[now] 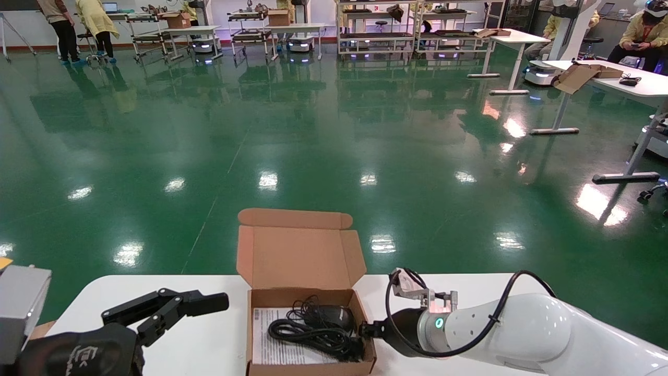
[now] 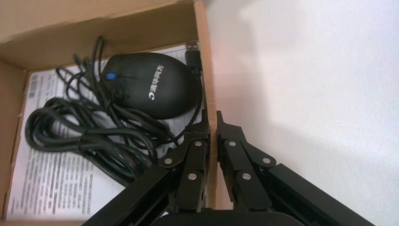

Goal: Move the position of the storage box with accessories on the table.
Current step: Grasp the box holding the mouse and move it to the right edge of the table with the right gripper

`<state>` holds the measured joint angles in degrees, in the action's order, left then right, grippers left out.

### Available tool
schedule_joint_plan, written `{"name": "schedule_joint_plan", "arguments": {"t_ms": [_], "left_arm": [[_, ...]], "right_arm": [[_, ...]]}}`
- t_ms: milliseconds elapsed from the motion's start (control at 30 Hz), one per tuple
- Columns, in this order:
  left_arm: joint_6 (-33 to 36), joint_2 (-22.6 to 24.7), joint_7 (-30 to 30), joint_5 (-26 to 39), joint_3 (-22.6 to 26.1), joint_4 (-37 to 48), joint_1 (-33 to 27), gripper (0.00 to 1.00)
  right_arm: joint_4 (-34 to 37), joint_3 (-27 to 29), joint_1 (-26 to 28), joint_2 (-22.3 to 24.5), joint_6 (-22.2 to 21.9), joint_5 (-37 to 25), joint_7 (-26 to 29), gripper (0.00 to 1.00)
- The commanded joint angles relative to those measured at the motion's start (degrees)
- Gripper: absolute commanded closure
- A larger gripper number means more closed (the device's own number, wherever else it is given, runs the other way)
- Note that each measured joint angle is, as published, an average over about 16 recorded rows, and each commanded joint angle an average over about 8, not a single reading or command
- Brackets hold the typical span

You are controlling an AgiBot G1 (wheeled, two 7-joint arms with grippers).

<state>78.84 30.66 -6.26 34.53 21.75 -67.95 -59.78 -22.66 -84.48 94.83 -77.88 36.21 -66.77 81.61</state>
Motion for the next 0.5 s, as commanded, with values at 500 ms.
{"name": "schedule_joint_plan", "arguments": {"t_ms": [500], "left_arm": [[0.0,0.0,0.0,0.0,0.0,0.0,0.0,0.0]], "right_arm": [[4.0,2.9,8.5,1.0,4.7,3.5,-6.1,1.0]]}}
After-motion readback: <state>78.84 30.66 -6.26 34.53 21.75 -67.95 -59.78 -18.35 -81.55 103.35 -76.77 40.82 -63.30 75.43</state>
